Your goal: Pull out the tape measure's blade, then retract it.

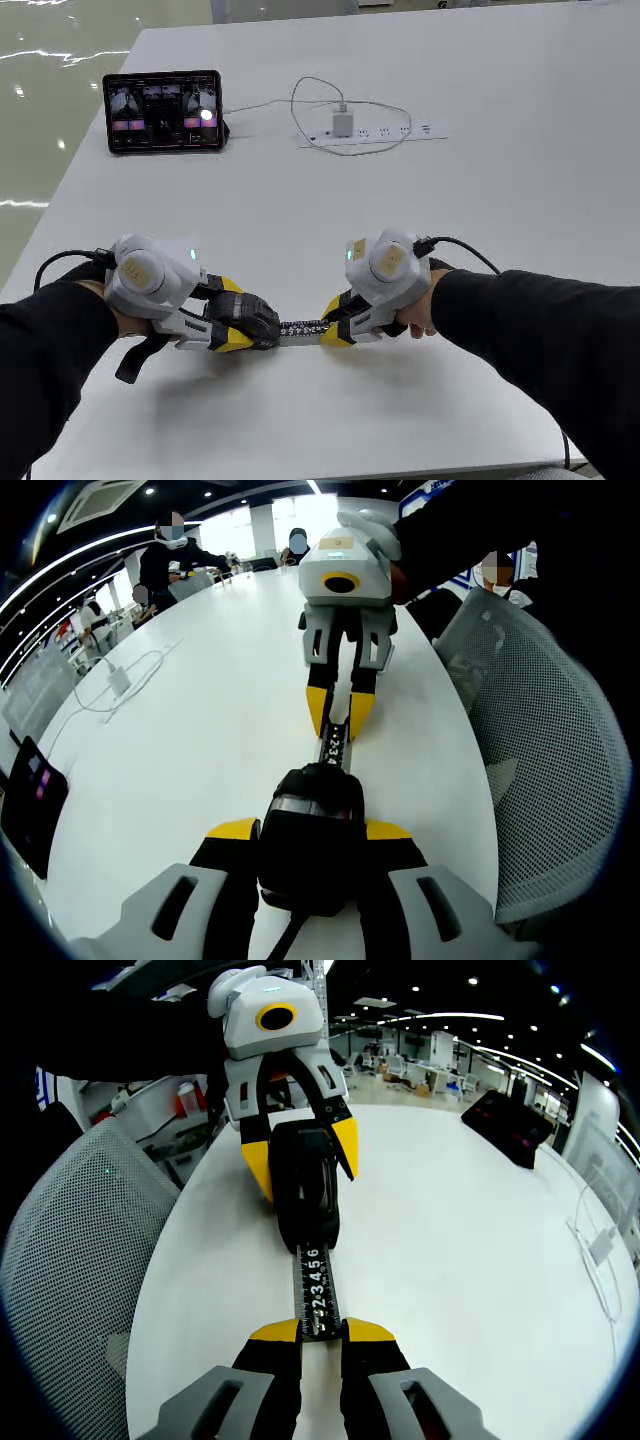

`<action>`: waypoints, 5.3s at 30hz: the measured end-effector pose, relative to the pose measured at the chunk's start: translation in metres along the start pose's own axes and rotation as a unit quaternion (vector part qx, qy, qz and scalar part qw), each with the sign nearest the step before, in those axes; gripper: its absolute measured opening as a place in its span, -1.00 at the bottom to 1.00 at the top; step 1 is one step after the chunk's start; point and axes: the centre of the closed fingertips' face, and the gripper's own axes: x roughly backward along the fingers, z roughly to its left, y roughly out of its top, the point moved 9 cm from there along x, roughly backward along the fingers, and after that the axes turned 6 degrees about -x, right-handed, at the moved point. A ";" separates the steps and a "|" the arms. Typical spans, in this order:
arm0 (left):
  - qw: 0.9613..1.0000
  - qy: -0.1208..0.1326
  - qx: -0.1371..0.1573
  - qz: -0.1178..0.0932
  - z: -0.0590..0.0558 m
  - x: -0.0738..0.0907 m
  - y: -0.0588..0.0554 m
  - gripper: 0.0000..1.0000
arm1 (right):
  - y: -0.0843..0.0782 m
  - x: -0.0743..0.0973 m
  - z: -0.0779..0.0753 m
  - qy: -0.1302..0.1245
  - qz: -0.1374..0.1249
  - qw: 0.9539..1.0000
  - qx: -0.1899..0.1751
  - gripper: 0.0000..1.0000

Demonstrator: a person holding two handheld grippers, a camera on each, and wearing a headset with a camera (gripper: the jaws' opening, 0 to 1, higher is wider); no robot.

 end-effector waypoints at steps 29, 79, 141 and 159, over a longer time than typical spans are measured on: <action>1.000 0.003 0.002 0.001 -0.001 0.000 0.000 -0.36 | -0.013 0.013 -0.003 -0.002 0.007 1.000 0.001 -0.79; 1.000 0.005 0.008 -0.003 -0.003 -0.001 0.000 -0.36 | -0.031 0.034 -0.007 0.000 0.015 1.000 -0.005 -0.79; 1.000 0.005 0.013 -0.005 -0.003 -0.003 0.000 -0.36 | -0.056 0.059 -0.014 -0.006 0.016 1.000 -0.022 -0.80; 1.000 0.005 0.012 -0.005 -0.003 -0.003 0.001 -0.36 | -0.066 0.068 -0.014 -0.010 0.014 1.000 -0.025 -0.80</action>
